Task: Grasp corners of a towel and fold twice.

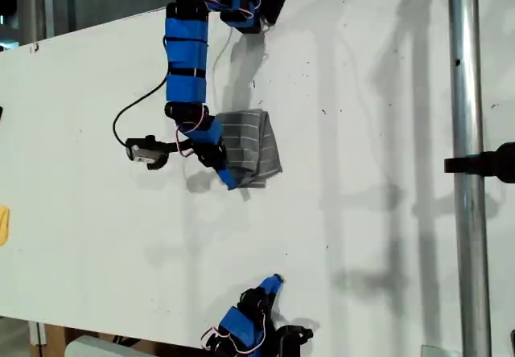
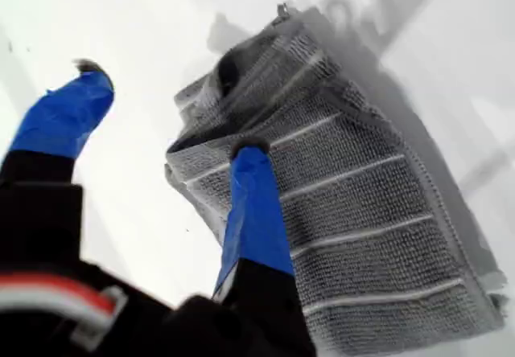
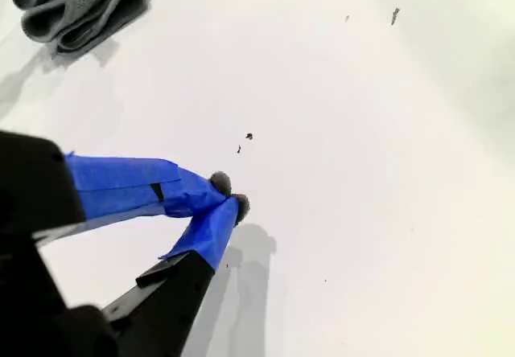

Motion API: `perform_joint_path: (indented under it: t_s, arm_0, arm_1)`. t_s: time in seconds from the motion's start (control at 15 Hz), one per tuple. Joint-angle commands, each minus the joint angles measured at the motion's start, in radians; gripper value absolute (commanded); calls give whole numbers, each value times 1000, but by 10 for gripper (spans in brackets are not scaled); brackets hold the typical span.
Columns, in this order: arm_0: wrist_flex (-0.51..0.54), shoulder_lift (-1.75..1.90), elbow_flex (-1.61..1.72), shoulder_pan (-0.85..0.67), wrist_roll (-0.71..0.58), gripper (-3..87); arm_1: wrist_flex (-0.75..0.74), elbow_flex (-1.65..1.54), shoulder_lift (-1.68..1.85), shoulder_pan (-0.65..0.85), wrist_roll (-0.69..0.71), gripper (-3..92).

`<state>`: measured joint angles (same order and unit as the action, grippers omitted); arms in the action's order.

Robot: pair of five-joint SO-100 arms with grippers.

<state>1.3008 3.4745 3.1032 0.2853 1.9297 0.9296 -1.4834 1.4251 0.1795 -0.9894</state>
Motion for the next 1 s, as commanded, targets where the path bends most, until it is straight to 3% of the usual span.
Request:
perform_joint_path:
  t_s: [0.0,0.2,0.4,0.47,0.53,0.67,0.8,0.87,0.93]
  arm_0:
    - [8,6,8,-8,-8,-27]
    - [9,6,9,-23,-40,4]
    - [11,6,9,-25,-106,18]
    - [11,6,9,-25,-206,18]
    - [11,6,9,-25,-391,18]
    - [0,6,12,-15,-946,16]
    - [0,6,14,-18,-936,15]
    - [0,6,14,-20,-934,15]
    - [0,6,14,-21,-934,15]
  arm_1:
    - [-60,23,249,78,35,101]
    - [20,-135,445,138,51,68]
    - [95,-634,887,178,-52,52]
    - [130,-804,1077,190,-80,19]
    - [147,-960,1278,190,-106,-3]
    - [258,-1172,1651,198,-173,-3]
    - [423,-1281,1867,256,-245,-3]
    - [419,-1331,1864,267,-267,-3]
    - [426,-1401,1864,268,-400,-2]
